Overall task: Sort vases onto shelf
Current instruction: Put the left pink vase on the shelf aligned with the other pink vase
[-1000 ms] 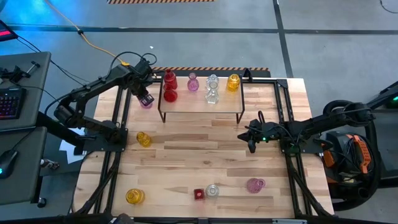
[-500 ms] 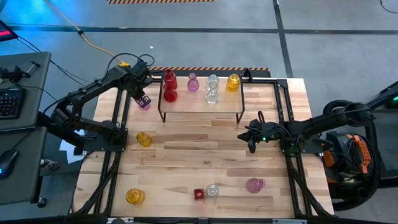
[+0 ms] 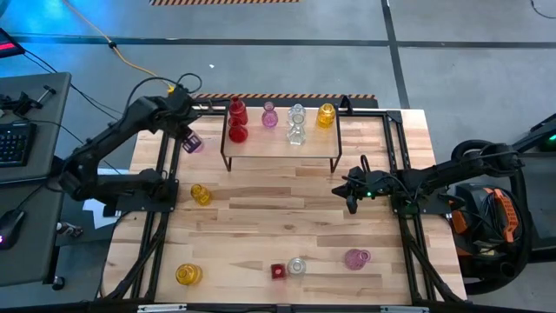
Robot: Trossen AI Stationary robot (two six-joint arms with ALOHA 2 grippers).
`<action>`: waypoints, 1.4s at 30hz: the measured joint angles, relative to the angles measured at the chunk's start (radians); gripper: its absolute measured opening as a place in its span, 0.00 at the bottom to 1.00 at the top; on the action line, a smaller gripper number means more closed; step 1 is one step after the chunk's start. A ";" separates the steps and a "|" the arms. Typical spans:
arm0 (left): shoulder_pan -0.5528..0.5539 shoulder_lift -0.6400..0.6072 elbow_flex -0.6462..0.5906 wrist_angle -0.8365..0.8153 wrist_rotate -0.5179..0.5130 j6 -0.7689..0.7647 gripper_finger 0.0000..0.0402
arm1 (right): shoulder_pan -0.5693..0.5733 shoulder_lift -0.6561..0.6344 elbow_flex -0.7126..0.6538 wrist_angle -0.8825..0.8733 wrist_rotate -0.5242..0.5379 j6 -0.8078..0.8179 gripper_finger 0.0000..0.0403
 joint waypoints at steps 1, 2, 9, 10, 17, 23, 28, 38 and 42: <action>0.000 -0.018 0.000 -0.010 0.000 -0.005 0.04 | 0.000 0.000 0.000 0.000 0.000 0.000 0.00; 0.000 -0.035 0.000 -0.019 0.000 -0.007 0.04 | 0.000 0.000 0.000 0.000 0.000 0.000 0.00; 0.000 -0.135 0.002 -0.074 0.020 -0.007 0.04 | 0.000 0.000 0.000 0.000 0.000 0.000 0.00; 0.000 -0.148 0.002 -0.078 0.032 -0.007 0.04 | 0.000 0.000 0.000 0.000 0.000 0.000 0.00; -0.001 -0.214 0.020 -0.120 0.077 -0.004 0.04 | 0.000 0.000 0.000 0.000 0.000 0.000 0.00; -0.030 -0.218 0.131 -0.181 0.074 0.005 0.04 | 0.000 0.000 0.000 0.000 0.000 0.000 0.00; -0.062 -0.217 0.213 -0.200 0.069 0.004 0.04 | 0.000 0.000 0.000 0.000 0.000 0.000 0.00; -0.162 -0.212 0.338 -0.222 0.069 -0.057 0.04 | 0.000 0.000 0.000 0.000 0.000 0.000 0.00; -0.199 -0.204 0.390 -0.221 0.068 -0.070 0.04 | 0.000 0.000 0.000 0.000 0.000 0.000 0.00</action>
